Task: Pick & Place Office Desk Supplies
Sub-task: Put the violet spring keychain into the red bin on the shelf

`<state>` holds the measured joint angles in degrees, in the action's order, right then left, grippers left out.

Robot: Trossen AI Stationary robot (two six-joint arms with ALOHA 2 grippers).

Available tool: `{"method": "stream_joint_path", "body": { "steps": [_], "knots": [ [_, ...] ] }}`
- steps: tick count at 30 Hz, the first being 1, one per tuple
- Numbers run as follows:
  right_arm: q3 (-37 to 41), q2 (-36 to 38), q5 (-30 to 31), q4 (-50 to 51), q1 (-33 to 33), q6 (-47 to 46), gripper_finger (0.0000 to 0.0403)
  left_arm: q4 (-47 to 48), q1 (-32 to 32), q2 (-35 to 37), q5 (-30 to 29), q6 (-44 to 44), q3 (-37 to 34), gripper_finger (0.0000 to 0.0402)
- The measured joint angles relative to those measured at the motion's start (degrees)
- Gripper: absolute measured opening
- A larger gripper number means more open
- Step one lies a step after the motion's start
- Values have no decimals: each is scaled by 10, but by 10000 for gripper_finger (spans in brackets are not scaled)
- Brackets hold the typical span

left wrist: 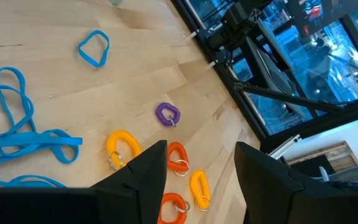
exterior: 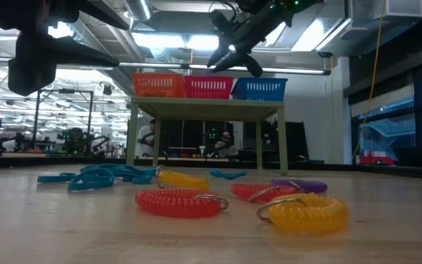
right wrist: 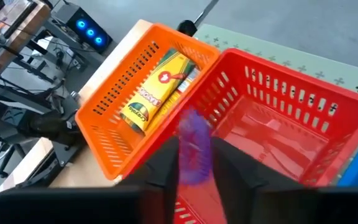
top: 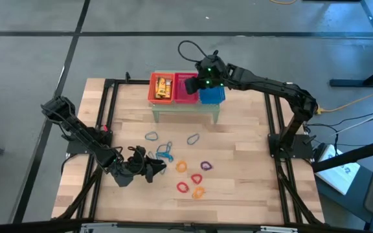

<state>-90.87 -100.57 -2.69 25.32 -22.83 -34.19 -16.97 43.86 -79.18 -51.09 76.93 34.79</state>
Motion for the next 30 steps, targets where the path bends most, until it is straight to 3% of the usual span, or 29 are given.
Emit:
{"method": "stream_joint_path", "body": {
  "steps": [5,9,14,20,23,30],
  "knots": [
    [0,0,-3,0,0,-4,167,0,0,0,0,0,0,182],
    [0,2,-42,-20,0,-28,199,0,0,0,1,-1,0,182],
    [-57,3,-140,-47,16,-41,206,0,0,0,1,-7,0,182],
    [-157,4,-190,41,130,32,195,0,0,0,1,-22,0,182],
    [-183,5,-164,145,185,72,189,0,0,0,1,-26,0,182],
    [-149,4,10,386,352,72,184,0,0,0,11,-35,0,182]
  ]
}}
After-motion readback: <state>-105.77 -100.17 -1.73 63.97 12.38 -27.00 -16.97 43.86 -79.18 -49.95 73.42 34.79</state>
